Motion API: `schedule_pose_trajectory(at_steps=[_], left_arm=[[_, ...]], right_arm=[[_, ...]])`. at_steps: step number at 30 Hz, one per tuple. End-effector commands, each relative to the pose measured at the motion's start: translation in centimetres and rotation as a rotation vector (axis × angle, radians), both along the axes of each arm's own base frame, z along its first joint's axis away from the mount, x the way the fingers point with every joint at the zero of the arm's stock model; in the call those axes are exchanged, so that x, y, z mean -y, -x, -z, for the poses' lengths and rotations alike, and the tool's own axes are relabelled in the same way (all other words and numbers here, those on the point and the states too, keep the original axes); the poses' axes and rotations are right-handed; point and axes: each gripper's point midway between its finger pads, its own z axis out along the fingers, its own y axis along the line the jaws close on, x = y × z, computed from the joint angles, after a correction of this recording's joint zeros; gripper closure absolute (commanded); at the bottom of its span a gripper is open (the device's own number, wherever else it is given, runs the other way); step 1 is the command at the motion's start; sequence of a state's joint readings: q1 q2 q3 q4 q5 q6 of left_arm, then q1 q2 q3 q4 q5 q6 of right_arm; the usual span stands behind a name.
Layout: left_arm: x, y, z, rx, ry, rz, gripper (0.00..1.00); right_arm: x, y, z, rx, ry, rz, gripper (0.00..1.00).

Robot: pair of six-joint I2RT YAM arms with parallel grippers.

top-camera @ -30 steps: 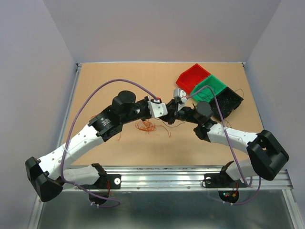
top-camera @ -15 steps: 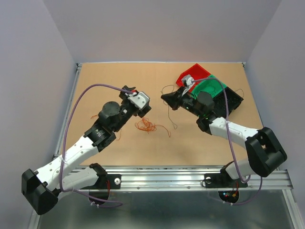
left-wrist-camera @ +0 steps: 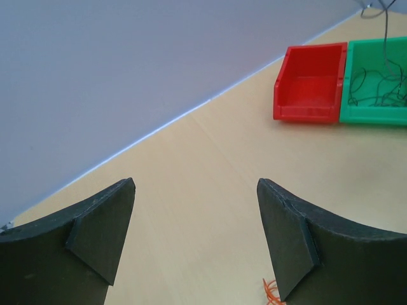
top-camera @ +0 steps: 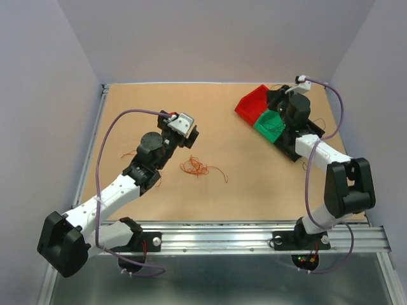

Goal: Untangle the cables

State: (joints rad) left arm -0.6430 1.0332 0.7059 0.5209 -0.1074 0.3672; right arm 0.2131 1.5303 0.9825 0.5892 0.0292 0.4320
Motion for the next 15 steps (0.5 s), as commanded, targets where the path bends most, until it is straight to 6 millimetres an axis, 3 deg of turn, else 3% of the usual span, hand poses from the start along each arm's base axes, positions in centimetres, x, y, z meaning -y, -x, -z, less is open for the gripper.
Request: schedule_pose_trajectory(at_steps=[1, 3, 4, 9, 15], left_arm=[[0.0, -0.5, -0.9, 0.042, 0.052, -0.017, 0.12], [0.0, -0.6, -0.8, 0.043, 0.050, -0.017, 0.12], [0.0, -0.4, -0.9, 0.049, 0.052, -0.011, 0.12], [-0.2, -0.3, -1.1, 0.058, 0.049, -0.014, 0.12], [0.1, 0.0, -1.1, 0.060, 0.048, 0.009, 0.12]], right_arm=[[7.6, -3.2, -0.6, 0.010, -0.104, 0.322, 1.00], [9.3, -4.3, 0.6, 0.002, -0.109, 0.411, 0.99], [10.5, -4.7, 0.0, 0.020, -0.118, 0.484, 0.99], [11.6, -6.4, 1.6, 0.003, -0.069, 0.557, 0.99], [14.8, -4.8, 6.1, -0.076, -0.040, 0.750, 0.99]])
